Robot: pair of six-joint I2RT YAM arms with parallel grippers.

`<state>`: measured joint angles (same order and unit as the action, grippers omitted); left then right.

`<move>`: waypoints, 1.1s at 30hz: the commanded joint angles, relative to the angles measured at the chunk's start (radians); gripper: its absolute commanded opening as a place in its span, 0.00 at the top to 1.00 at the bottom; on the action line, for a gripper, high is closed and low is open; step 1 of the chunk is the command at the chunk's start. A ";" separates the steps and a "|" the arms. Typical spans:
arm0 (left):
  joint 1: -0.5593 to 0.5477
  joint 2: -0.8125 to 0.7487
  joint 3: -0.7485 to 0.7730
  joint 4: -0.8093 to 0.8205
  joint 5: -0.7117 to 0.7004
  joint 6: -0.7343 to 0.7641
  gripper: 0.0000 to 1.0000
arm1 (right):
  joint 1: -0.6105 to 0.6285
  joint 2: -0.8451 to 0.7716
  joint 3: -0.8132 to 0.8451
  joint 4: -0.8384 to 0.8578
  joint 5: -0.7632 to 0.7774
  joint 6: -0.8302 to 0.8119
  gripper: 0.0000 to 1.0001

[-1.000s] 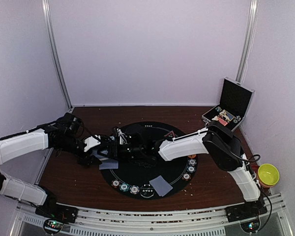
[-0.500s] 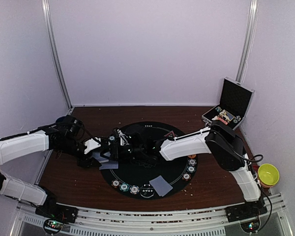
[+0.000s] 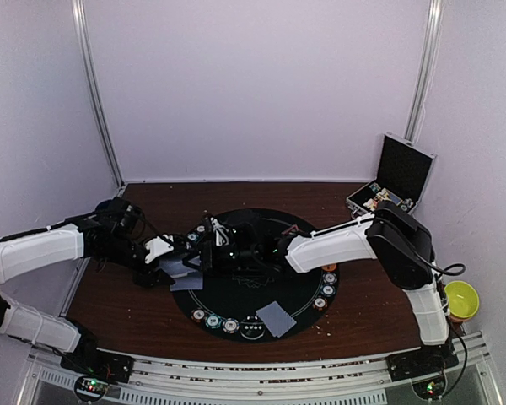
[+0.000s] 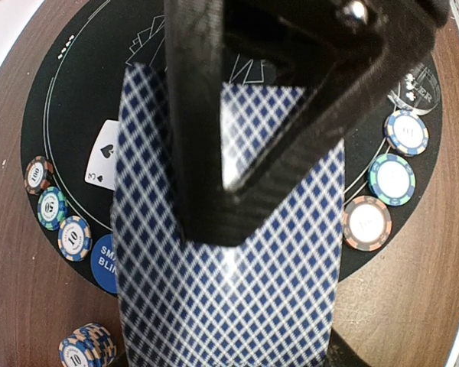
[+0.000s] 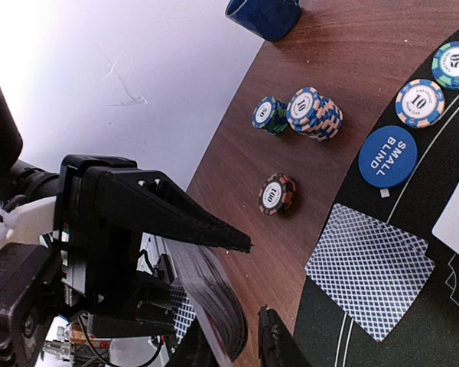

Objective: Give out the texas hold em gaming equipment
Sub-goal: Pick up the poker card from the face-down deck piles.

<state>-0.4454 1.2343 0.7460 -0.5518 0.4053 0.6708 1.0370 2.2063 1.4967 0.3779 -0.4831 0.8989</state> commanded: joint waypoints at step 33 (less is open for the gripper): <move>-0.003 -0.023 -0.029 0.077 -0.003 -0.034 0.47 | 0.036 -0.253 0.112 -0.733 1.080 -0.985 1.00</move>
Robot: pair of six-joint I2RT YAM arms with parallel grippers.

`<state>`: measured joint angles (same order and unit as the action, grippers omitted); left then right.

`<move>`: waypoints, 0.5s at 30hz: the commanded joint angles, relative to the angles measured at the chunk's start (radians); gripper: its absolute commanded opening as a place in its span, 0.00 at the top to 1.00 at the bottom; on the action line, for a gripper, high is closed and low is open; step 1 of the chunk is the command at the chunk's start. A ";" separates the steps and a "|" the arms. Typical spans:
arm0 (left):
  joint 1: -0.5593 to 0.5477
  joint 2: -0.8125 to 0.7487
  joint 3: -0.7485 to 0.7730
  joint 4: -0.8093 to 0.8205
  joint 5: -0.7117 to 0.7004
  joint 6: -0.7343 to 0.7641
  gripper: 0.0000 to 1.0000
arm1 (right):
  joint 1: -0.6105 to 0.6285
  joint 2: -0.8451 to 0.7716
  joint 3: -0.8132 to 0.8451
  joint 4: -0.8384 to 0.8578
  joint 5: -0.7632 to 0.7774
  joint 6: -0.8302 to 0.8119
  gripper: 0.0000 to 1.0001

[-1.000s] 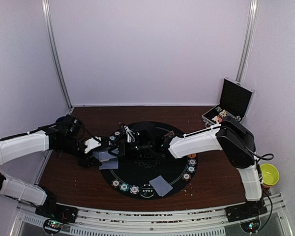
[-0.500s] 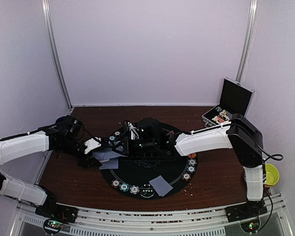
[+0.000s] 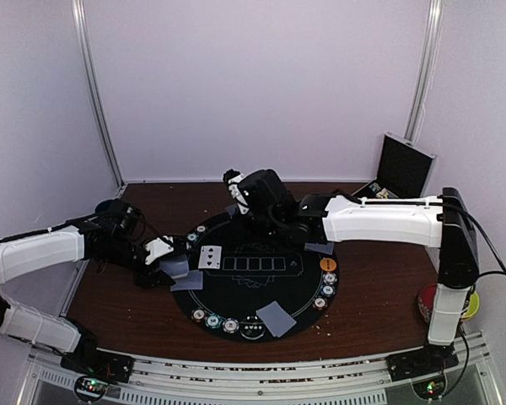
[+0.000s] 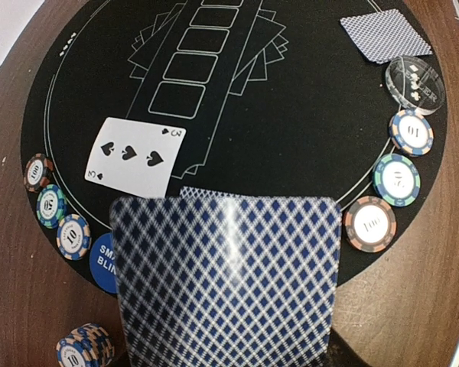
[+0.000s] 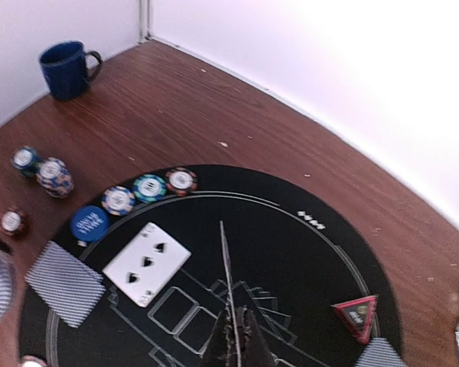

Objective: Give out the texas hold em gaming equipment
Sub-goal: Flop the poker card in the community card area.

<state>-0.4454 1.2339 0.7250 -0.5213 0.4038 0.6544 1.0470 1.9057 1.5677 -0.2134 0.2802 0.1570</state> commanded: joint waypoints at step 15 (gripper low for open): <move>-0.002 -0.060 -0.028 0.056 -0.013 -0.030 0.47 | 0.076 0.276 0.166 -0.149 0.465 -0.633 1.00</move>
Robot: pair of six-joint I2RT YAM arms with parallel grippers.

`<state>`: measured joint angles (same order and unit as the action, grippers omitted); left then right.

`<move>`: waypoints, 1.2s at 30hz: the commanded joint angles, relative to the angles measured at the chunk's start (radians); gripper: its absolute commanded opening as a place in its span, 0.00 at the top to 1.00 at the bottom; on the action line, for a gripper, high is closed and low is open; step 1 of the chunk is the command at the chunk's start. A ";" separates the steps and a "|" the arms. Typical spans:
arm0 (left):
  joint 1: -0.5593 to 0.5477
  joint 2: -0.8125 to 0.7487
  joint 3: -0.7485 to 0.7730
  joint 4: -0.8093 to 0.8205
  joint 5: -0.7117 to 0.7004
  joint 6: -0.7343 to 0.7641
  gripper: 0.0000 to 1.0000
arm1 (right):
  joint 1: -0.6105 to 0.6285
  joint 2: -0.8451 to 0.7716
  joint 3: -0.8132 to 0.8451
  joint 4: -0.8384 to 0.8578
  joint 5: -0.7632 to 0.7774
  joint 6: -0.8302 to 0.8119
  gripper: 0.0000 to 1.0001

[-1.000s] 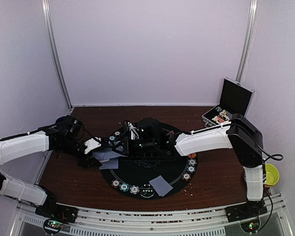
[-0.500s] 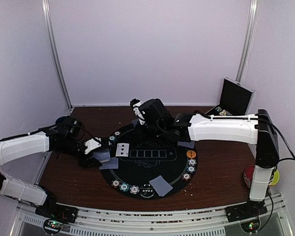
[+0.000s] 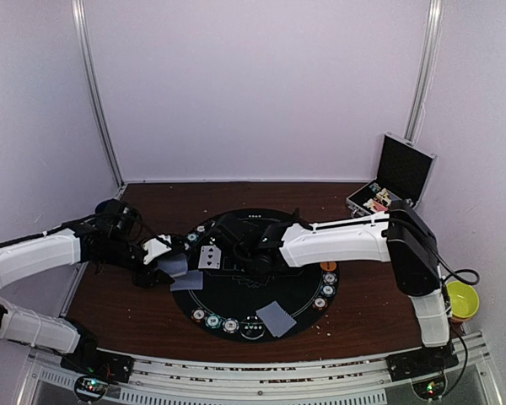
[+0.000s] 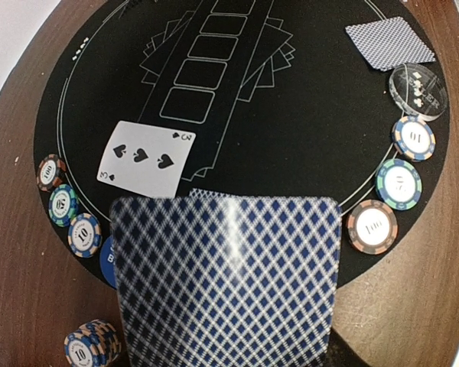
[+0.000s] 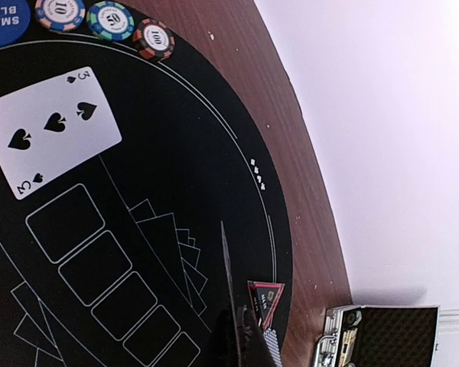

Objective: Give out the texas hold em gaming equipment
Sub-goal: Flop the poker card in the community card area.

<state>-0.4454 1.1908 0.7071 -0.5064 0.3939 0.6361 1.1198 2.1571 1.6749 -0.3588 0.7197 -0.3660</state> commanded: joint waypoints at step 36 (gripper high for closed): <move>-0.002 -0.043 -0.028 0.048 0.000 -0.009 0.47 | -0.014 0.278 0.203 0.056 -0.186 -0.327 0.94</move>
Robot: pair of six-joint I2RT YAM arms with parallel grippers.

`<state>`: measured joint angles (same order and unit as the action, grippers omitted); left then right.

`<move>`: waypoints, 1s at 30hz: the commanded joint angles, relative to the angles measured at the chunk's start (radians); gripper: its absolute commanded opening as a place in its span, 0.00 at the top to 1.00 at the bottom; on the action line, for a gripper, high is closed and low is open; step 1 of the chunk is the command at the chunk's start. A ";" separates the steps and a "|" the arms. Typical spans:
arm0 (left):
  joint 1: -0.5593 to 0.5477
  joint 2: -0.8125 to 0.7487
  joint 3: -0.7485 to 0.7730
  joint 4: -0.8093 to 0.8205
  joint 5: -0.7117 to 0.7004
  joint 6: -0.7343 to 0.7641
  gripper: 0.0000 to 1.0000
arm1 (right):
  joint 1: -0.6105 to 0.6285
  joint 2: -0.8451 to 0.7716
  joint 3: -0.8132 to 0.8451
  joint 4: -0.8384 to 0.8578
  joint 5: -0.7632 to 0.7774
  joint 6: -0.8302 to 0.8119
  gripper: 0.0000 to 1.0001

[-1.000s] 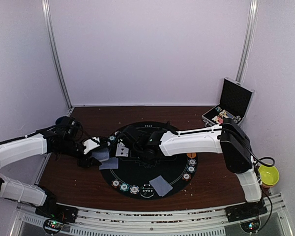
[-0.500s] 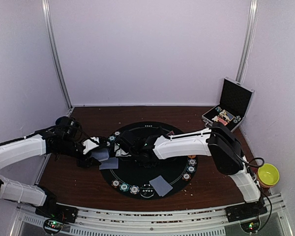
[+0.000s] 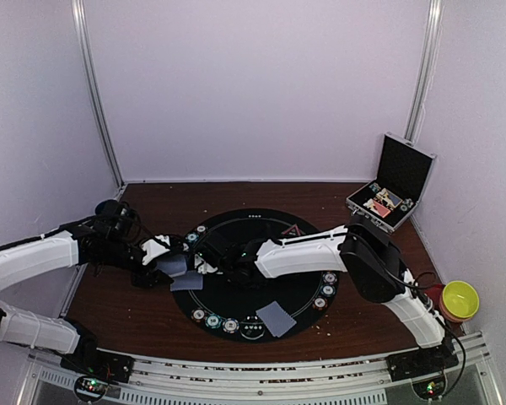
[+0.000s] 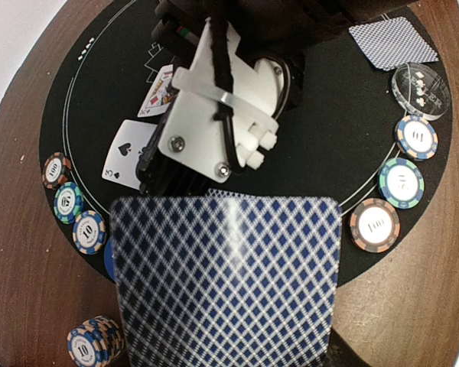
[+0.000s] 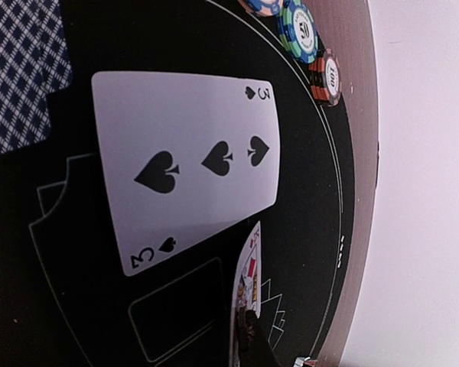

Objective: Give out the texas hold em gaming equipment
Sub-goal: Flop the poker card in the community card area.

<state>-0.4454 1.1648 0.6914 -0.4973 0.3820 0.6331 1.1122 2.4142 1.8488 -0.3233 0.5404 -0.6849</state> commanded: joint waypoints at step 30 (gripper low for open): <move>-0.003 -0.022 -0.013 0.039 0.014 -0.004 0.47 | -0.023 0.042 0.011 0.047 -0.062 -0.028 0.90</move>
<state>-0.4454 1.1610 0.6823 -0.4961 0.3820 0.6331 1.0927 2.4462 1.8603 -0.2779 0.4923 -0.7116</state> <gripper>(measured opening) 0.536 0.081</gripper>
